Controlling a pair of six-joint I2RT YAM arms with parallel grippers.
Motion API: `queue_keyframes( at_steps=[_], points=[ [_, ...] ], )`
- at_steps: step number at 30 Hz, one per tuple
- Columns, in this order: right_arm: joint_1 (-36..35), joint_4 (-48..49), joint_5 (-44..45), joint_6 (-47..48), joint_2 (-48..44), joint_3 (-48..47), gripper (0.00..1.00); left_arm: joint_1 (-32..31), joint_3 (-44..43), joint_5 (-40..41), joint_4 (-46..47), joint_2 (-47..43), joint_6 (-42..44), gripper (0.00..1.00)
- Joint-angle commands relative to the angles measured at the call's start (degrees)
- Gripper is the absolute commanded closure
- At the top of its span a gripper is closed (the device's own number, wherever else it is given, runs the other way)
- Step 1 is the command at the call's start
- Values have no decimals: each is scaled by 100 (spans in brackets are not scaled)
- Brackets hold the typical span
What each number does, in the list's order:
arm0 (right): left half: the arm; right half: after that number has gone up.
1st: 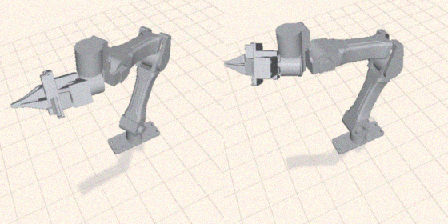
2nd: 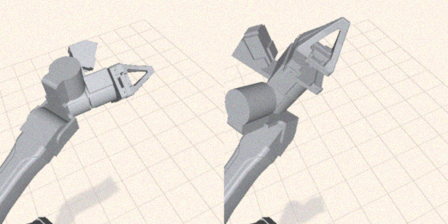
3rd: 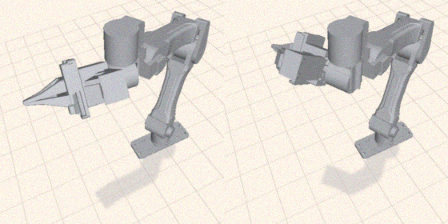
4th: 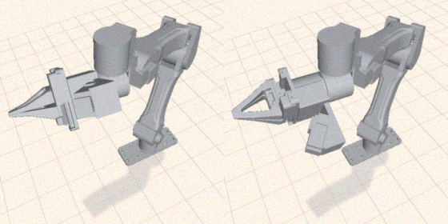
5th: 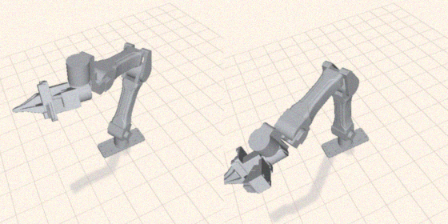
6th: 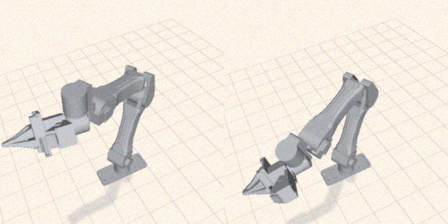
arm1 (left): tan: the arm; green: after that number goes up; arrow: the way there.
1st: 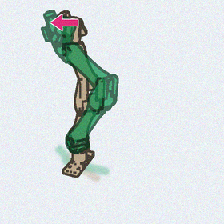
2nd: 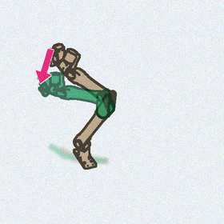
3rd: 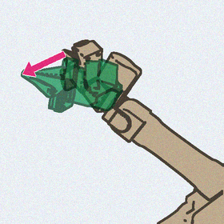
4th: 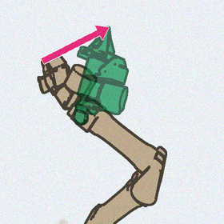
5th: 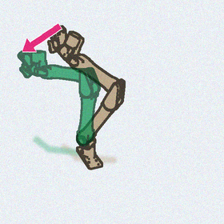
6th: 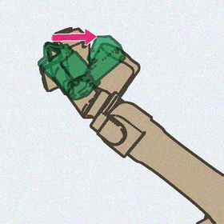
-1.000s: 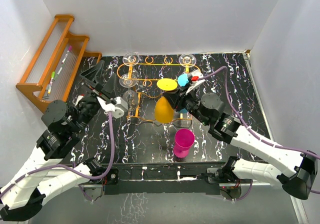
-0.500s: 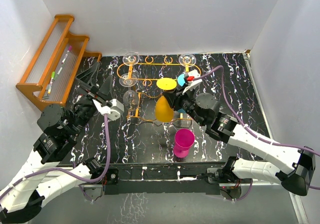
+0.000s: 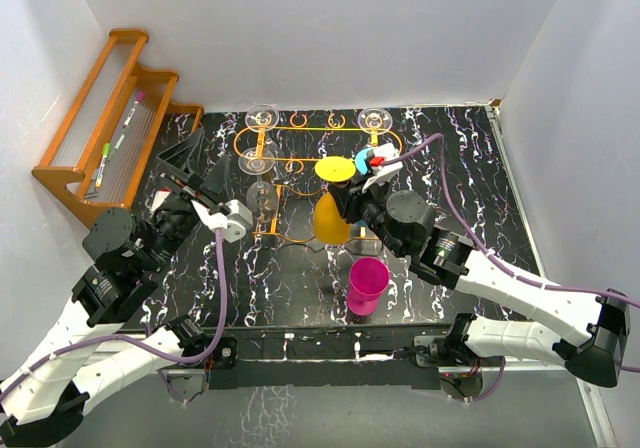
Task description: Place the wine glass upside down on the wine glass rack
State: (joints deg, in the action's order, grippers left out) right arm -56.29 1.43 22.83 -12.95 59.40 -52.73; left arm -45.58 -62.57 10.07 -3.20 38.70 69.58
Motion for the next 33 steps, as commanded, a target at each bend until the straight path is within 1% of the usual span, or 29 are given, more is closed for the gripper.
queue_keyframes(
  at_steps=[1,3,11,16,20,22,23,24,25,33],
  points=[
    [-78,273,374,168,7,-335,89,32,15,11,84,-91,-69,38],
    [-98,314,459,214,19,-323,83,42,14,-1,76,-103,-79,38],
    [-220,531,722,415,195,-341,84,58,16,-34,66,-117,-71,38],
    [-356,723,1088,529,268,-361,85,66,32,-48,65,-138,-70,38],
    [-433,842,1301,612,281,-356,81,68,34,-54,65,-143,-63,38],
    [-448,838,1299,640,267,-357,77,67,34,-56,63,-143,-63,38],
    [-452,824,1284,636,255,-358,68,69,34,-49,65,-143,-60,38],
    [-460,803,1254,636,227,-358,57,72,34,-52,66,-151,-61,38],
    [-466,784,1212,640,203,-345,52,80,34,-52,59,-152,-65,38],
    [-488,601,1039,641,-25,-277,51,110,-30,-91,-108,-127,-110,39]
  ],
)
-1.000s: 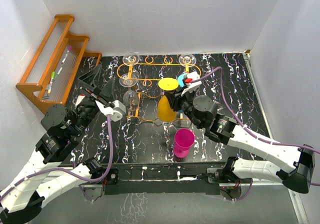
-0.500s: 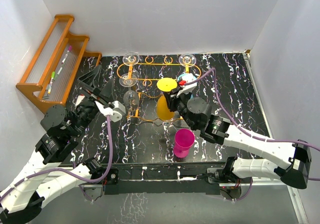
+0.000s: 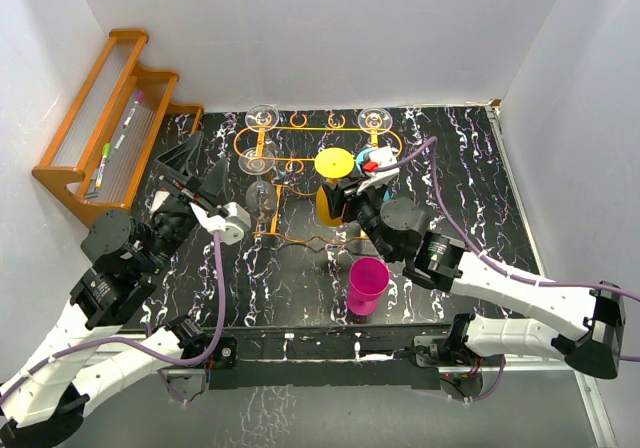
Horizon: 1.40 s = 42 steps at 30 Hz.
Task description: Place the wine glass upside down on the wine glass rack
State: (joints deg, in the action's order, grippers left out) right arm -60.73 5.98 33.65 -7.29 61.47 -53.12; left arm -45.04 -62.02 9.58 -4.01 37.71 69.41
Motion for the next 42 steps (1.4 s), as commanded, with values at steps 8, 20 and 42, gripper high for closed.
queue_keyframes(
  at_steps=[8,20,42],
  points=[
    [-40,-540,-1020,-86,-730,-329,47,74,-906,-953,-1925,162,-762,39],
    [-40,-939,-2702,-5,-1780,-587,29,78,-2238,-4605,-5828,1019,-1129,37],
    [17,-131,-951,1902,-12,-3287,2,-1670,-3574,-4254,-6082,4500,-2471,33]
  ],
)
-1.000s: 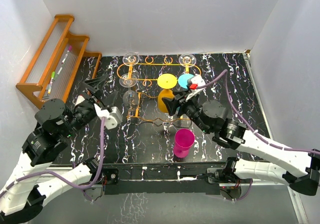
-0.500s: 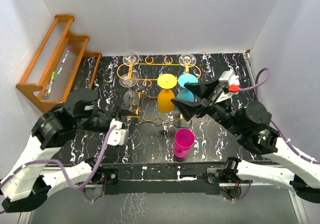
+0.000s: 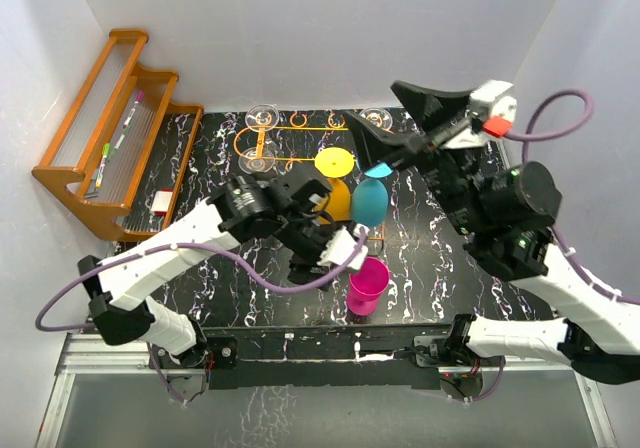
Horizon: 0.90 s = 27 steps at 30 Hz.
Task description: Place the wine glass upside down on the wine glass rack
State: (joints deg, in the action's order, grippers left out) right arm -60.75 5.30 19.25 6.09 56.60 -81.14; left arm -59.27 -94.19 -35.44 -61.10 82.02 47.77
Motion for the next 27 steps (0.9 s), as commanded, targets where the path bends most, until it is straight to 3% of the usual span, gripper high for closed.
queue_keyframes(
  at_steps=[1,6,10,13,17,21,24,27],
  points=[
    [73,-112,615,568,538,-576,2,-257,-357,281,-312,77,-316,33],
    [337,-583,1417,32,51,-127,5,-264,-116,613,10,-160,-391,33],
    [336,-2087,2092,-1095,-703,527,10,-40,163,590,197,-606,-431,32],
    [336,-3338,2319,-2536,-1513,1004,22,124,412,412,188,-1017,-449,32],
    [336,-5243,1831,-3964,-1802,1060,36,424,946,58,320,-1627,-687,32],
    [336,-6520,957,-4861,-1099,1052,37,745,1324,-217,629,-2109,-1089,32],
    [336,-6887,544,-5328,-703,1388,37,796,1428,-65,620,-2285,-1125,32],
    [336,-6689,339,-5752,-751,1938,46,816,1477,59,550,-2464,-1069,32]
  ],
)
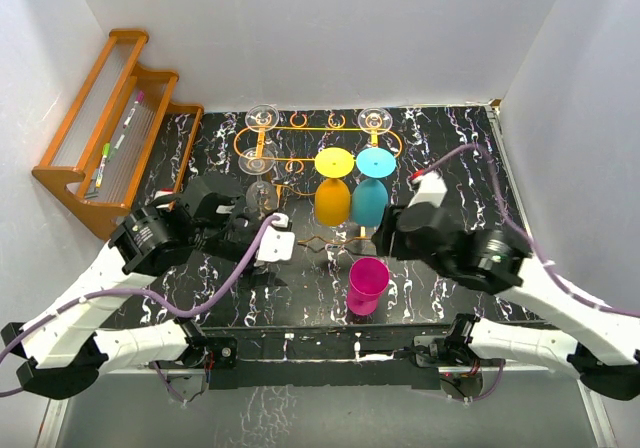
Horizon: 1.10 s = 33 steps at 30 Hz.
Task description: Place the wine glass upside down on the wine glass rack
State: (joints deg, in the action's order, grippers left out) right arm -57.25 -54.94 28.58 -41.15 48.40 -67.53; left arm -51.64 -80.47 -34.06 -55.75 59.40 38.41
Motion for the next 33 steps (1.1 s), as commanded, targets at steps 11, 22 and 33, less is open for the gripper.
queue_keyframes(
  at_steps=[11,22,33],
  points=[
    [-14,-408,-771,-1264,653,1183,58,168,233,5,-179,-666,102,32],
    [-23,-696,-1132,-899,450,567,92,198,209,-198,-283,-693,69,32],
    [-23,310,-3304,514,-665,-812,92,1074,-1139,-2015,1114,-429,-1824,35]
  ],
)
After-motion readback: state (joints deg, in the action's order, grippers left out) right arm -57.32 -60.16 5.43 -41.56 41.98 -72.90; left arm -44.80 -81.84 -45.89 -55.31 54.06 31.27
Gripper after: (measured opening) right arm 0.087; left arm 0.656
